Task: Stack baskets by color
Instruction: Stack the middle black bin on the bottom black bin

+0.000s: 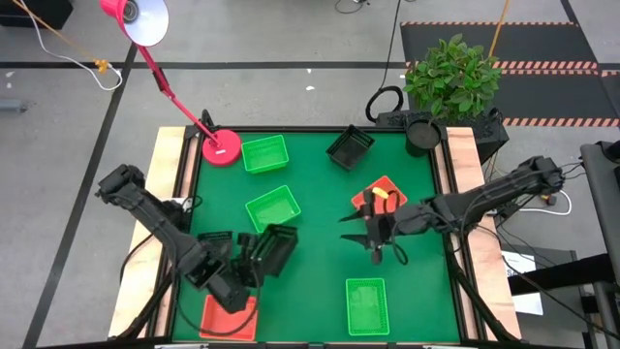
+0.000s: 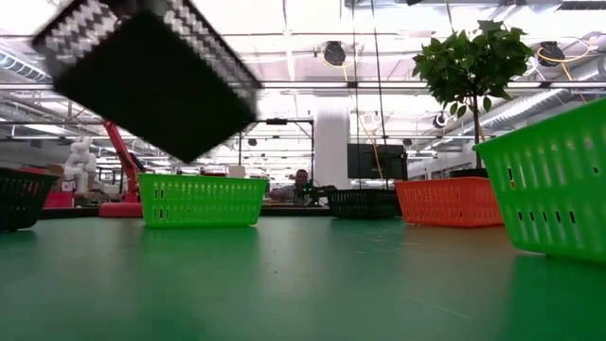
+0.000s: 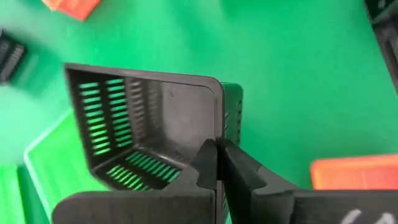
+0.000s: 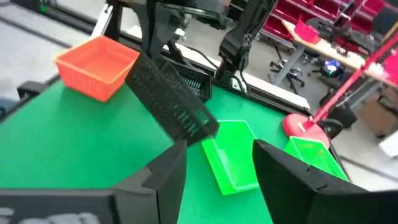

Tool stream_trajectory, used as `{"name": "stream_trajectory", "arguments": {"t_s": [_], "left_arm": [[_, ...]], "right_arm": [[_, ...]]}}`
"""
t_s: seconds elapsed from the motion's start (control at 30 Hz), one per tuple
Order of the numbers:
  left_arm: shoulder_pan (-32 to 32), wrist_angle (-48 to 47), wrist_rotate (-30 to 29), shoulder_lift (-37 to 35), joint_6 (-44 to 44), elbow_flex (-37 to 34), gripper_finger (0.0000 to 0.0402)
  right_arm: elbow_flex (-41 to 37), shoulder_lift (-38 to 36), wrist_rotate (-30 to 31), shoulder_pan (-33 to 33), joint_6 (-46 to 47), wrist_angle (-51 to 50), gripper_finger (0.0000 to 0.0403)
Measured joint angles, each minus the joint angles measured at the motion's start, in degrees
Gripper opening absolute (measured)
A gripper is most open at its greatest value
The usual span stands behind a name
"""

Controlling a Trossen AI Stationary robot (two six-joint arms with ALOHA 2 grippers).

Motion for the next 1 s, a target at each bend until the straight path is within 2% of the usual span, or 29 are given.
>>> {"name": "stream_trajectory", "arguments": {"t_s": [0.27,0.4,0.67,0.83,1.0], "left_arm": [[-6.7,-16.1,-0.6,-0.1,-17.0,8.1,0.0006],[-10.1,-21.2,0.5,0.0,-25.7,8.3,0.0007],[-15.1,-27.8,4.7,2.2,-39.5,8.4,0.0006],[-16.6,-31.1,8.2,4.2,-45.7,8.4,0.0011],[-17.6,-32.8,9.2,6.0,-47.0,8.4,0.0006]], "right_arm": [[0.0,-1.6,1.9,0.0,3.1,-3.1,0.016],[0.0,-1.5,4.6,0.0,3.5,-4.4,0.016],[0.0,-1.5,4.6,0.0,4.3,-4.4,0.016],[0.0,-1.5,4.5,0.0,4.5,-4.3,0.016],[0.0,-1.5,4.5,0.0,4.5,-4.3,0.016]]}}
